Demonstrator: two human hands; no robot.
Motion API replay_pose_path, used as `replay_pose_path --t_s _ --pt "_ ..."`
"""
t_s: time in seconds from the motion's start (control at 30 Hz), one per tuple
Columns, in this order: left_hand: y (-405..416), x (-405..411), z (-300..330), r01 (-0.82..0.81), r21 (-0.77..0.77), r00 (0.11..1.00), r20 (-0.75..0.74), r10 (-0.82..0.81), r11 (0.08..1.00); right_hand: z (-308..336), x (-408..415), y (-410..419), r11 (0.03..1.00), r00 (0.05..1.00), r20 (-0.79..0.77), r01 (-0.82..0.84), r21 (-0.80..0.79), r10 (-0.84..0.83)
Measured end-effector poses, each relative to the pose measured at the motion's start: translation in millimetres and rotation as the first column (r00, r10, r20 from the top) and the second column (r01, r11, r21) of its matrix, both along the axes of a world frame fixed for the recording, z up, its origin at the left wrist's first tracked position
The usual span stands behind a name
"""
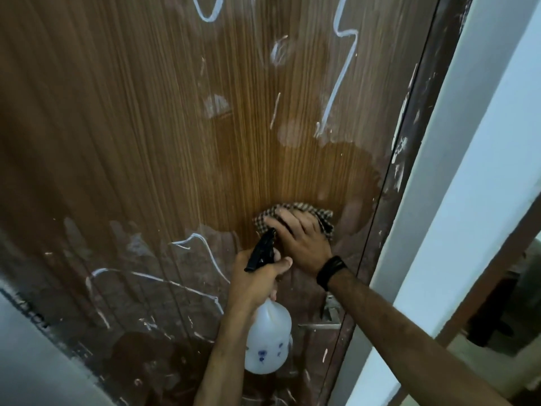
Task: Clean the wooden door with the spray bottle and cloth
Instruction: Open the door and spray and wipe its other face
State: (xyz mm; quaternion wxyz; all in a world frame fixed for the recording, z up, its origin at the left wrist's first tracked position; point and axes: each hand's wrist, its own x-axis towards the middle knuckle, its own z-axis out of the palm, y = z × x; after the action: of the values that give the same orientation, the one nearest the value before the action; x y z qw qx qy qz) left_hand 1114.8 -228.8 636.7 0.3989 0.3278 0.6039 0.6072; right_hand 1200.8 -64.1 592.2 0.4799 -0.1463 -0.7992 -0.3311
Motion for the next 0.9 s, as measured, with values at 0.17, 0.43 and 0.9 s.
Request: replay_pose_path --t_s 0.17,0.43,0.9 --pt "-8 -16 8 -0.018 0.015 1.0 -0.025 0.019 1.0 13 -3 3 0.999 0.99 -0.134 0.043 -0.028 -0.046" --pt "15 -3 54 0.068 0.138 0.991 -0.122 -0.051 0.988 120 19 14 0.991 0.837 -0.54 0.018 -0.135 -0.089" --pt "44 20 106 0.156 0.233 0.971 -0.213 -0.106 0.96 135 49 19 0.983 0.76 -0.641 -0.022 -0.185 -0.104"
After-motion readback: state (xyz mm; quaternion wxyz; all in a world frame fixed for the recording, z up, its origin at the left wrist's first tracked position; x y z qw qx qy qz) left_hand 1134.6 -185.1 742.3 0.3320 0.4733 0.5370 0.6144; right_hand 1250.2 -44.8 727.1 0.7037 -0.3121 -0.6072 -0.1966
